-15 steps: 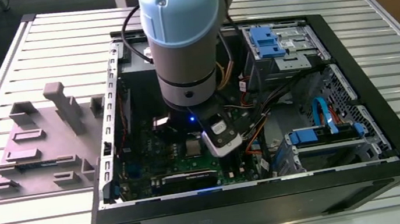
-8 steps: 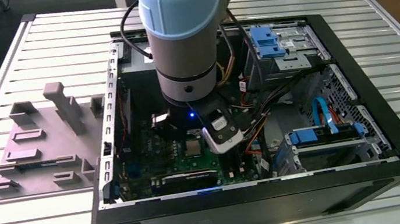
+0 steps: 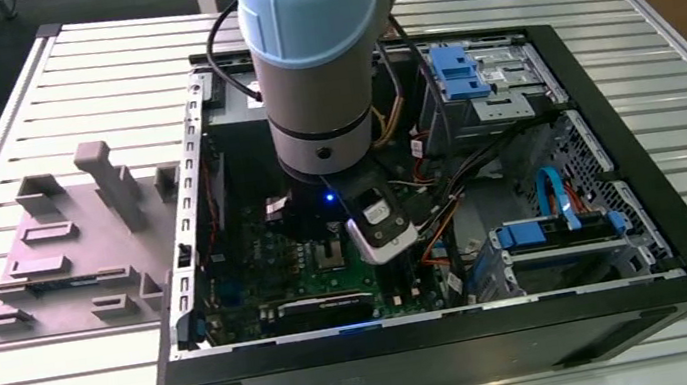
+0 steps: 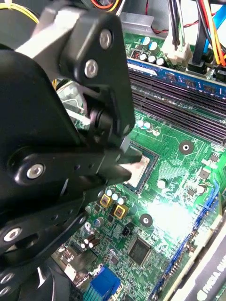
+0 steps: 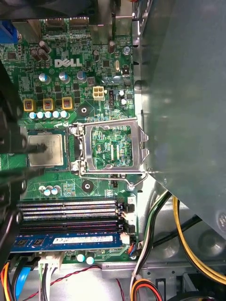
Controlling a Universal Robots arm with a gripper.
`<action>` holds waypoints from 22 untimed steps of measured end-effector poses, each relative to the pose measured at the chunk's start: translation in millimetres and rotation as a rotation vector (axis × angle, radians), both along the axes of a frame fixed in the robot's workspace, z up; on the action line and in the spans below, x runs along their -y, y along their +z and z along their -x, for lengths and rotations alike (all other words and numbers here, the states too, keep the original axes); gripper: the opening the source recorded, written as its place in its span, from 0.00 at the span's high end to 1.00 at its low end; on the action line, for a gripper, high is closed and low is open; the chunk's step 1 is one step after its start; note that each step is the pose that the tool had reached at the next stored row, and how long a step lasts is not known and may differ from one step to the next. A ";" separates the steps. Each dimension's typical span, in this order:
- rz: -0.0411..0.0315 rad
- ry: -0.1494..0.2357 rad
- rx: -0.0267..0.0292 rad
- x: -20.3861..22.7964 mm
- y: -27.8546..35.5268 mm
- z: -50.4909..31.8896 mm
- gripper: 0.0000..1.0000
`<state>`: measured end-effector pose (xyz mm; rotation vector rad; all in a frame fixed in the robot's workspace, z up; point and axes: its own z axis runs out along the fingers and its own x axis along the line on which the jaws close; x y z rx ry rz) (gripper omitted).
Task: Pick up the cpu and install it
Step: 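Place the cpu into insertion slot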
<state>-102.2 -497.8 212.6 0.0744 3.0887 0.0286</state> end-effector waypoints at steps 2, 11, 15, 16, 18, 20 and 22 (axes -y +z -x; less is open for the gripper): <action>-0.0001 0.000 0.0000 0.0 0.0 0.0 0.79; -0.0006 -0.003 -0.0001 0.0 0.1 0.0 0.89; -0.0008 -0.038 -0.0001 0.0 -1.4 0.0 0.89; -0.0012 -0.040 0.0000 -0.1 -2.2 0.0 0.89; -0.0015 -0.043 0.0000 -1.1 -4.7 0.1 0.89; -0.0015 -0.046 0.0000 -3.2 -6.7 1.0 0.89; -0.0015 -0.047 0.0004 -4.8 -7.8 2.5 0.89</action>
